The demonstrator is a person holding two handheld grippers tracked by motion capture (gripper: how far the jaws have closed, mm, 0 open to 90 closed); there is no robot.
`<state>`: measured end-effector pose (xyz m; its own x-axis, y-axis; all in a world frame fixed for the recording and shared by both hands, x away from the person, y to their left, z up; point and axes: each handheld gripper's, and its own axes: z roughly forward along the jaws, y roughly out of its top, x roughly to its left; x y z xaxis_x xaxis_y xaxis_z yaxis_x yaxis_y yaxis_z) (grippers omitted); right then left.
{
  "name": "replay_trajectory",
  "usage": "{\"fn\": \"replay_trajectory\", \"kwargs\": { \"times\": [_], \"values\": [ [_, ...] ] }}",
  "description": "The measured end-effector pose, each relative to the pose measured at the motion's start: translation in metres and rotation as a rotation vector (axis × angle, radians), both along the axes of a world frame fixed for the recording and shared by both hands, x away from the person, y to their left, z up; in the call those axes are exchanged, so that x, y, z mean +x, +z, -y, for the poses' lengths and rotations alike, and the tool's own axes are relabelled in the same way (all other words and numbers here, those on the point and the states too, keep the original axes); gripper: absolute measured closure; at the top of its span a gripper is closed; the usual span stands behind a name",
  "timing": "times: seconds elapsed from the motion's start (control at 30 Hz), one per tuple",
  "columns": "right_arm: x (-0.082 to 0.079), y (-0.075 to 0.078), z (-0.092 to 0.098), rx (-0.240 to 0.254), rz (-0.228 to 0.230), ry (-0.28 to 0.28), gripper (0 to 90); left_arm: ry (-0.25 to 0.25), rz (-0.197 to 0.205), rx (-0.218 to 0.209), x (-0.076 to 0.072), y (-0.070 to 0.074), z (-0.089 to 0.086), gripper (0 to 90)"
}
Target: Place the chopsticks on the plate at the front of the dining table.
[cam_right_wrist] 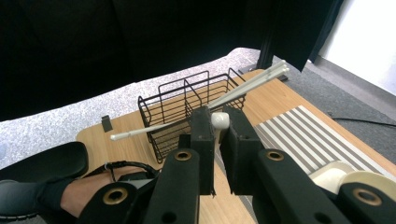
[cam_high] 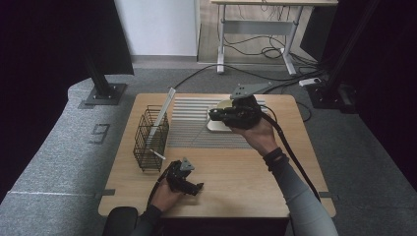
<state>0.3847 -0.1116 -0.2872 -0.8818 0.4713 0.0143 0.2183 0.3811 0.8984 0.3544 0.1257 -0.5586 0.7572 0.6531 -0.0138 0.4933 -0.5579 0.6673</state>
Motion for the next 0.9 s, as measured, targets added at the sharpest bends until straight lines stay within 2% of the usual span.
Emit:
{"fn": "replay_trajectory", "kwargs": {
  "times": [0.13,0.43,0.47,0.6,0.63,0.7,0.77,0.9],
  "values": [
    [-0.001,-0.005,0.009,-0.005,0.004,-0.010,82.6,0.007,-0.003,-0.024,0.002,0.004,-0.002,1.1],
    [-0.006,-0.021,0.019,-0.018,0.001,-0.009,82.6,-0.044,0.034,-0.087,0.003,0.021,-0.001,2.9],
    [-0.006,-0.022,0.020,-0.018,0.000,-0.008,82.6,-0.062,0.051,-0.095,0.004,0.027,0.000,3.5],
    [-0.008,-0.028,0.022,-0.017,-0.009,-0.001,82.6,-0.079,0.077,-0.099,0.006,0.035,0.004,7.6],
    [-0.009,-0.030,0.022,-0.019,-0.011,0.001,82.6,-0.084,0.096,-0.108,0.007,0.041,0.006,9.6],
    [-0.010,-0.031,0.022,-0.019,-0.012,0.003,82.6,-0.087,0.103,-0.113,0.008,0.043,0.006,14.1],
    [-0.012,-0.035,0.022,-0.019,-0.016,0.015,82.6,-0.096,0.131,-0.111,0.010,0.047,0.008,14.8],
    [-0.016,-0.039,0.021,-0.024,-0.022,0.027,82.6,-0.104,0.158,-0.121,0.011,0.050,0.010,19.7]
  ]
}}
